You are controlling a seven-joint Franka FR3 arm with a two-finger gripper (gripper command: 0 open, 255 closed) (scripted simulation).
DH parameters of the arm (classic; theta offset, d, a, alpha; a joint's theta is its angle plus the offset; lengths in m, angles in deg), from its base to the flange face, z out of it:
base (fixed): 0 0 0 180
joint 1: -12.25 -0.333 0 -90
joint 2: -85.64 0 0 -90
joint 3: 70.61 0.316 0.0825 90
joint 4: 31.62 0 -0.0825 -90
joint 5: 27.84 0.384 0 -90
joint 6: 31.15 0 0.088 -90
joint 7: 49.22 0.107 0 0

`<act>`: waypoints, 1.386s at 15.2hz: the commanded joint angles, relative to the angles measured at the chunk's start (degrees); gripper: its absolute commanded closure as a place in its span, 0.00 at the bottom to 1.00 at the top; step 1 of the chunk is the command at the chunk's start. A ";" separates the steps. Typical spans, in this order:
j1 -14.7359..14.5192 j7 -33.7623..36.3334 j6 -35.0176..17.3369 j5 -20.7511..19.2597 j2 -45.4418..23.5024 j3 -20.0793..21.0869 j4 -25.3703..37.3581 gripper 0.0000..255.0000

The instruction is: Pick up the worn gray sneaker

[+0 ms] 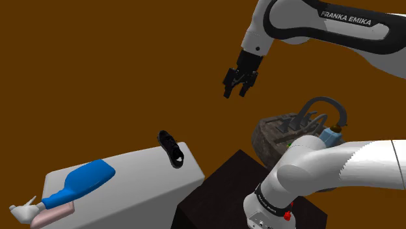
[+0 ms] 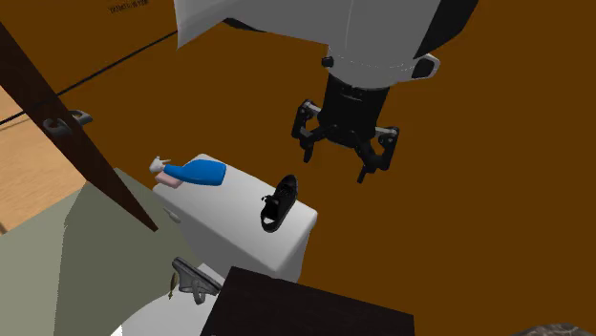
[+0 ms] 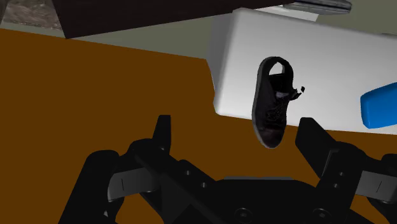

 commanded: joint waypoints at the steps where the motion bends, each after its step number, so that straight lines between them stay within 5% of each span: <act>1: 0.00 0.00 0.00 0.00 0.00 0.00 0.00 0.00; 11: -2.50 8.89 -20.73 3.86 -8.00 9.49 -10.42 0.00; 21: -2.69 20.00 -42.71 2.84 -27.11 19.55 -11.58 0.00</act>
